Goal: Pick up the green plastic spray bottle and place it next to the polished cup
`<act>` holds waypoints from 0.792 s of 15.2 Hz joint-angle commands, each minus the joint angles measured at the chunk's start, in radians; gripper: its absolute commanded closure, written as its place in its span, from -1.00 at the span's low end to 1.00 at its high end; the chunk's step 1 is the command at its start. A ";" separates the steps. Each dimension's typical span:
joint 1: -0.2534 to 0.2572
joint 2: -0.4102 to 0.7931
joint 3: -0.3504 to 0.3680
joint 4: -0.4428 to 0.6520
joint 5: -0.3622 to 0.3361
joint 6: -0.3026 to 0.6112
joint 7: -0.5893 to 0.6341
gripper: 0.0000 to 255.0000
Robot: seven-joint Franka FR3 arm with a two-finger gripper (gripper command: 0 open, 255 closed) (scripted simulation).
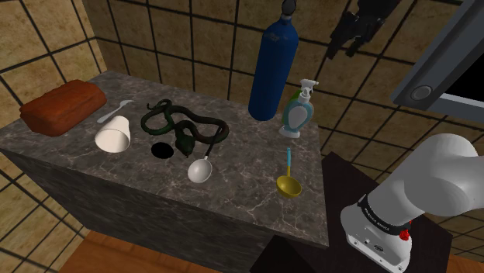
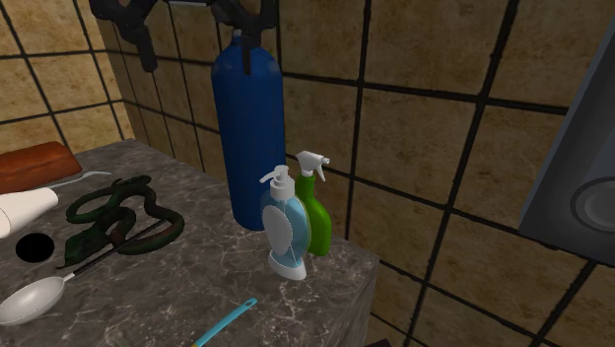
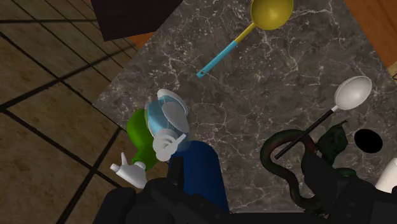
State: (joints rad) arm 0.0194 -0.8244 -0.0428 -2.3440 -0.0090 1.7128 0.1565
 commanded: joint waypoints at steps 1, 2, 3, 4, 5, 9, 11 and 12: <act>0.000 0.000 0.000 0.000 0.000 0.000 0.000 -1.00; 0.004 -0.021 -0.024 -0.042 -0.009 0.033 -0.042 -1.00; 0.007 -0.041 -0.050 -0.082 -0.019 0.066 -0.084 -1.00; 0.010 -0.057 -0.076 -0.119 -0.029 0.100 -0.126 -1.00; 0.013 -0.072 -0.104 -0.155 -0.040 0.133 -0.169 -1.00; 0.021 -0.100 -0.228 -0.274 -0.087 0.271 -0.346 -1.00; 0.028 -0.094 -0.298 -0.319 -0.111 0.343 -0.440 -1.00; 0.032 -0.086 -0.336 -0.337 -0.122 0.380 -0.487 -1.00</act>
State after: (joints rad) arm 0.0471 -0.9133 -0.3431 -2.6591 -0.1195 2.0547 -0.2793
